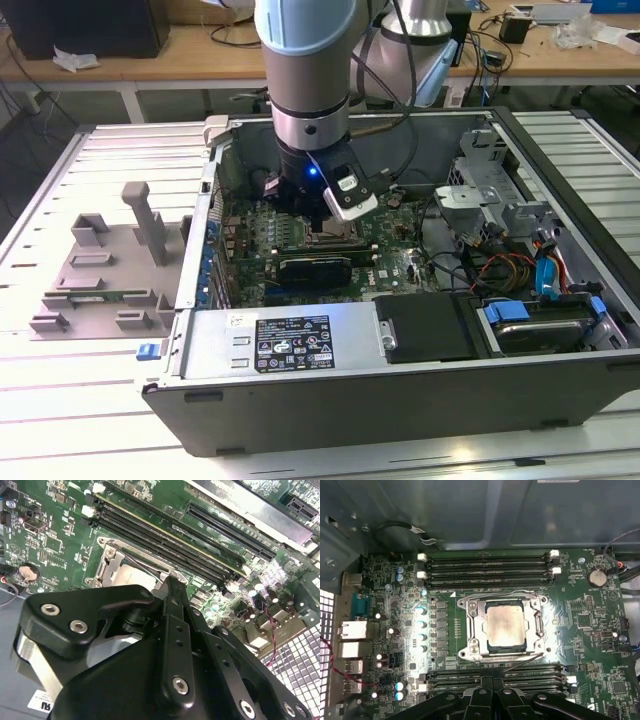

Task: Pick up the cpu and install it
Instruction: 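Install the second cpu locking lever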

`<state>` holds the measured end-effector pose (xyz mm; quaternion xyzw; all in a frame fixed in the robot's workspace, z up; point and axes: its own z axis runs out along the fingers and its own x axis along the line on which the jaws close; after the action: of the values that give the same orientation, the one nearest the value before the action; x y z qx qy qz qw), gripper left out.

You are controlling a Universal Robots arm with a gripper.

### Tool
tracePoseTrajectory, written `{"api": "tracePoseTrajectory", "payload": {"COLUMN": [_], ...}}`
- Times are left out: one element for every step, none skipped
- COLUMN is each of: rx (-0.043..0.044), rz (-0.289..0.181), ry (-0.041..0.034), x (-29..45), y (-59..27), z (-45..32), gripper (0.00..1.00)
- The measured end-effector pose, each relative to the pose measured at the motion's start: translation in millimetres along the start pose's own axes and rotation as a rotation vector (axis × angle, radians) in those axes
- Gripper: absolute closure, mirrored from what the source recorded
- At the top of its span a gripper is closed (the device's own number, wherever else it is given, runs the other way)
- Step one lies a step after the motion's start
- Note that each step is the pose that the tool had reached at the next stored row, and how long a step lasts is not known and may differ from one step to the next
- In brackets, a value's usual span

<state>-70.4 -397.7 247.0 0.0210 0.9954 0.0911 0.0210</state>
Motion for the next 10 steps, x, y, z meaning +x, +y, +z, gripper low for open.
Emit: {"api": "tracePoseTrajectory", "payload": {"rx": [0.0014,0.0022,0.0025,0.0033,0.0037,0.0039,0.0044,0.0044,0.0047,0.0047], "rz": [0.001,0.003,0.005,0.006,0.006,0.007,0.008,0.012,0.014,0.016], "ry": [-0.0001,-0.0002,-0.0003,-0.0005,-0.0006,-0.0007,-0.0008,-0.0015,-0.0019,-0.0024], "x": [-0.8,-1.6,-1.9,-1.9,-1.9,-1.8,-1.6,-1.3,-0.7,1.3], "y": [0.3,0.8,1.3,1.8,2.6,3.2,3.9,3.1,2.7,2.4], "z": [0.9,2.0,3.1,4.4,6.0,7.5,10.7,16.5,18.1,19.6], "gripper": [0.89,0.89,0.89,0.89,0.89,0.89,0.89,0.89,0.89,0.89]}}
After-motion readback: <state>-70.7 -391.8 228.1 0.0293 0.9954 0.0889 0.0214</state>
